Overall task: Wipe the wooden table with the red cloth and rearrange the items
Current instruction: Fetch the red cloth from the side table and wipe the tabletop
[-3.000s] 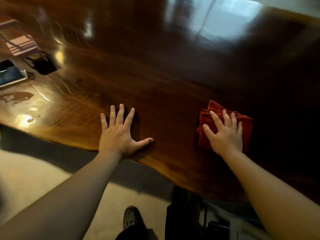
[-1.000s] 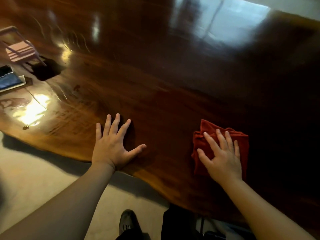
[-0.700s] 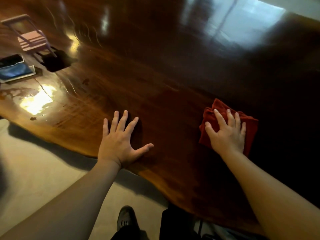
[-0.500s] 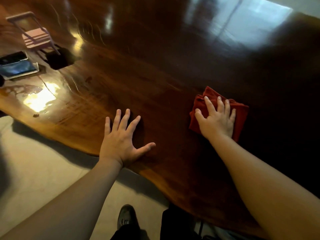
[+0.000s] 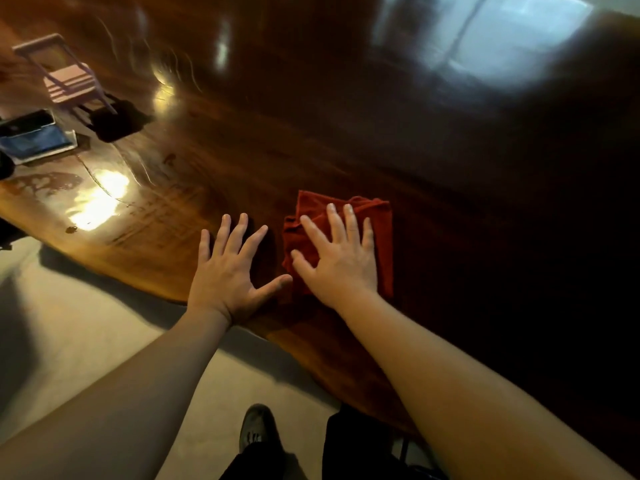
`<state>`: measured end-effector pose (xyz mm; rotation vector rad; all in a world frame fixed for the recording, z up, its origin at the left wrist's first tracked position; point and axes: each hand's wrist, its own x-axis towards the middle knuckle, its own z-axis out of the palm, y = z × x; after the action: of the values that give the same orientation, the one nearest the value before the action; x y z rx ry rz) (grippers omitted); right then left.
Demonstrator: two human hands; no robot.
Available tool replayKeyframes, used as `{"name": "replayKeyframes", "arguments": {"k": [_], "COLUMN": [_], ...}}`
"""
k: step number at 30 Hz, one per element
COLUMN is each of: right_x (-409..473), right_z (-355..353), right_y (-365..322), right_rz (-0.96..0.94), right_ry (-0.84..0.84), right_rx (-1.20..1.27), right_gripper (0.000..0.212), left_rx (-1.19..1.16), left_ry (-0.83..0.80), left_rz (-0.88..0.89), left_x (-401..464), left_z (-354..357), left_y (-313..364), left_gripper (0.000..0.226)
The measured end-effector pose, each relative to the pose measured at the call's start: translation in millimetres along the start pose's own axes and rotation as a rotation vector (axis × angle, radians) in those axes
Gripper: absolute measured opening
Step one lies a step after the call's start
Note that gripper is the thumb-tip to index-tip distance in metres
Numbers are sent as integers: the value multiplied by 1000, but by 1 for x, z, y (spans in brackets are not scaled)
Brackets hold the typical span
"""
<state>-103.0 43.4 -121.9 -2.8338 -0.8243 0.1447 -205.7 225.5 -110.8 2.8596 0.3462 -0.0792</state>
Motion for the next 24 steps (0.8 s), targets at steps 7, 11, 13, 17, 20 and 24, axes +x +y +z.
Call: {"name": "replayKeyframes", "arguments": {"k": [7, 11, 13, 17, 20, 24], "right_x": [-51, -77, -90, -113, -114, -99], "right_z": [1, -3, -6, -12, -19, -36], "right_y": [2, 10, 16, 29, 32, 32], "right_rz": [-74, -79, -78, -66, -55, -74], "right_ry": [-27, -71, -99, -176, -252, -372], "right_rx": [38, 58, 60, 67, 86, 140], "right_gripper": [69, 69, 69, 71, 74, 84], "left_rx": [34, 66, 80, 42, 8, 42], "left_ry": [-24, -27, -40, -63, -60, -63], "left_rz": [-8, -27, -39, -86, -103, -189], "left_x": [-1, -2, -4, -16, -33, -48], "left_z": [-1, 0, -1, -1, -4, -16], "left_y": [3, 7, 10, 16, 27, 41], "left_gripper": [106, 109, 112, 110, 108, 109]}}
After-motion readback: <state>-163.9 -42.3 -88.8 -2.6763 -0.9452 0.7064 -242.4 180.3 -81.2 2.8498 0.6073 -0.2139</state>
